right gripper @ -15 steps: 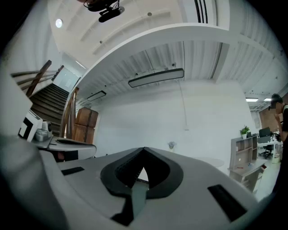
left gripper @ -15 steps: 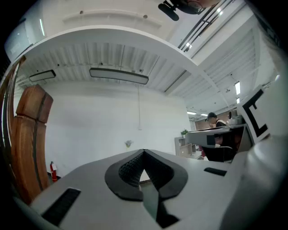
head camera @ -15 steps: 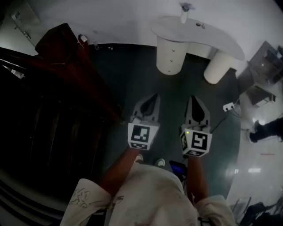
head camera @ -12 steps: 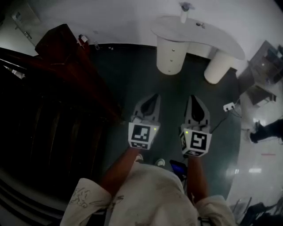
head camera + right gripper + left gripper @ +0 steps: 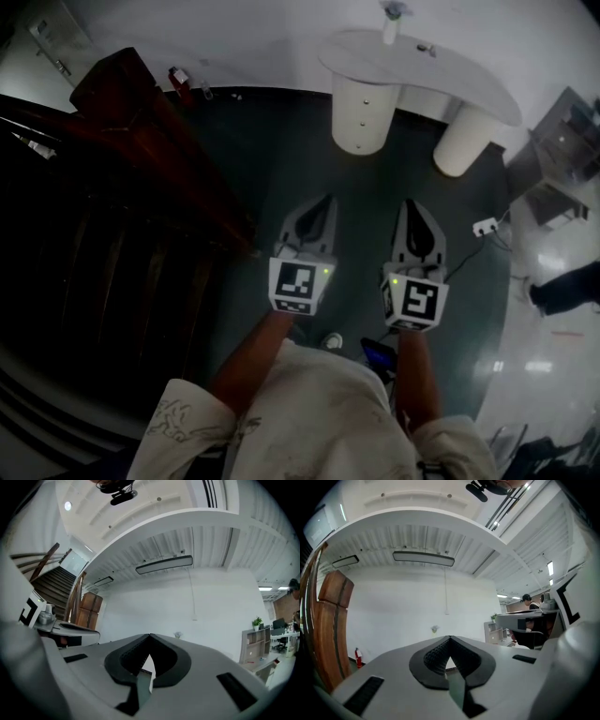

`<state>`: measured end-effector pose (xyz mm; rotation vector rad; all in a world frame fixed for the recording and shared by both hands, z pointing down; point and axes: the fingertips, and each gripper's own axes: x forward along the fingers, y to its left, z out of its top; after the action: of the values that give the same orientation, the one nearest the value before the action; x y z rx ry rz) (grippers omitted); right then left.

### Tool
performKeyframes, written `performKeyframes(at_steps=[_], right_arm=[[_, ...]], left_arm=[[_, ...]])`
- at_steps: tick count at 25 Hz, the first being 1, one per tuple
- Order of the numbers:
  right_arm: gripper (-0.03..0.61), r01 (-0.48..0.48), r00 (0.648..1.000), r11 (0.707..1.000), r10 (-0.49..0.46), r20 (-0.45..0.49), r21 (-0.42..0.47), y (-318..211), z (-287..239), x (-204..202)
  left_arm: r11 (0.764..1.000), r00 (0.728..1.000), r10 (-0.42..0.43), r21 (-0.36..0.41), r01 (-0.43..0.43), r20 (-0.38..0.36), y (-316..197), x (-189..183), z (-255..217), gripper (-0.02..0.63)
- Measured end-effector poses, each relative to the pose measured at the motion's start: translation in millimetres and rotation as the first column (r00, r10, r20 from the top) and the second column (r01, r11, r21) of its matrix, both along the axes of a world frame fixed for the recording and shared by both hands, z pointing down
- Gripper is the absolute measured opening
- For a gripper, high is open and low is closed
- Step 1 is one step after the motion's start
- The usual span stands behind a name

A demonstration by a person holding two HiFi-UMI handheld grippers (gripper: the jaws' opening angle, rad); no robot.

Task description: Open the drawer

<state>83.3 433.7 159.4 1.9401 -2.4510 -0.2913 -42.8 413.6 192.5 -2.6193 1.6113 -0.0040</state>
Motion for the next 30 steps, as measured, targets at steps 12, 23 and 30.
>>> performKeyframes(at_steps=[12, 23, 30], right_arm=[[0.005, -0.015, 0.999, 0.999, 0.017, 0.029, -0.051, -38, 19, 1], [0.005, -0.056, 0.998, 0.995, 0.057, 0.0, -0.076, -141, 29, -21], [0.005, -0.105, 0.994, 0.99, 0.105, 0.001, -0.089, -204, 26, -48]], left_arm=[[1.0, 1.0, -0.01, -0.012, 0.01, -0.01, -33, -3, 11, 0.002], [1.0, 1.0, 0.024, -0.008, -0.024, -0.019, -140, -27, 16, 0.002], [0.999, 0.999, 0.052, 0.004, -0.052, -0.015, -205, -56, 12, 0.002]])
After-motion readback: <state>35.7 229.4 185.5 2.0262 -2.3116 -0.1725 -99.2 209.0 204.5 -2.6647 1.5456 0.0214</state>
